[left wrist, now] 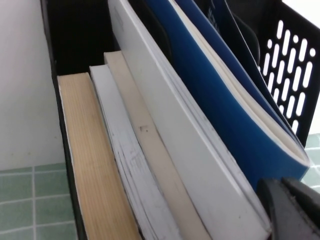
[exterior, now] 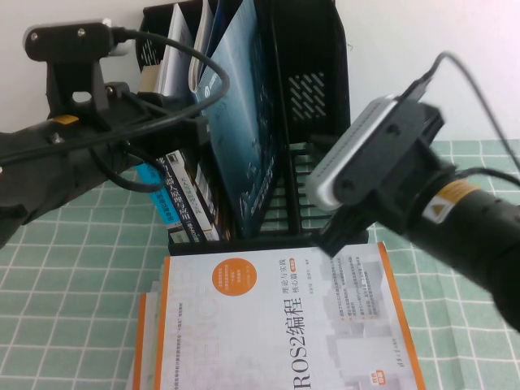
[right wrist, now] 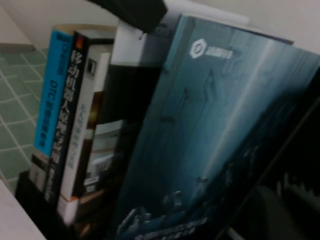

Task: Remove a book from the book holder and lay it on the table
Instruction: Hold the bookshelf

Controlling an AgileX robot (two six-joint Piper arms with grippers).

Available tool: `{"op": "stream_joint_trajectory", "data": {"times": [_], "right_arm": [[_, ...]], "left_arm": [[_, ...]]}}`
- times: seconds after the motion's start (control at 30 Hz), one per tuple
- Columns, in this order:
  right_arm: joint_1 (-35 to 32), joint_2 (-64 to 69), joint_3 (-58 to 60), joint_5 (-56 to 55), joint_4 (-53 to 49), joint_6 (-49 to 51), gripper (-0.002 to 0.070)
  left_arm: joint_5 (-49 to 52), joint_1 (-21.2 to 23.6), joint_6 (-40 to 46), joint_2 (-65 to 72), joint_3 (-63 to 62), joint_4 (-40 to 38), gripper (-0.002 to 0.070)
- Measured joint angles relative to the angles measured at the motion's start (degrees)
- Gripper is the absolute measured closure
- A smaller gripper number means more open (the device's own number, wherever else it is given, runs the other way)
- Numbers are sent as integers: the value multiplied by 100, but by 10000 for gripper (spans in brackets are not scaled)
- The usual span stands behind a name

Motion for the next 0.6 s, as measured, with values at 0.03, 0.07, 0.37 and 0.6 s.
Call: {"op": "stream_joint_trajectory", "data": {"times": [0.03, 0.07, 0.37, 0.6], "right_arm": [[56, 141, 0, -108, -68, 231, 608], [85, 267, 0, -212, -178, 526, 568], [95, 1258, -463, -1040, -1803, 3129, 237], [106, 2116, -1462, -884, -2021, 3416, 221]], "left_arm": [[-31, 0, 0, 0, 0, -99, 678], [-31, 0, 0, 0, 0, -199, 678], [-57, 0, 0, 0, 0, -617, 678], [-35, 0, 0, 0, -2, -737, 678]]}}
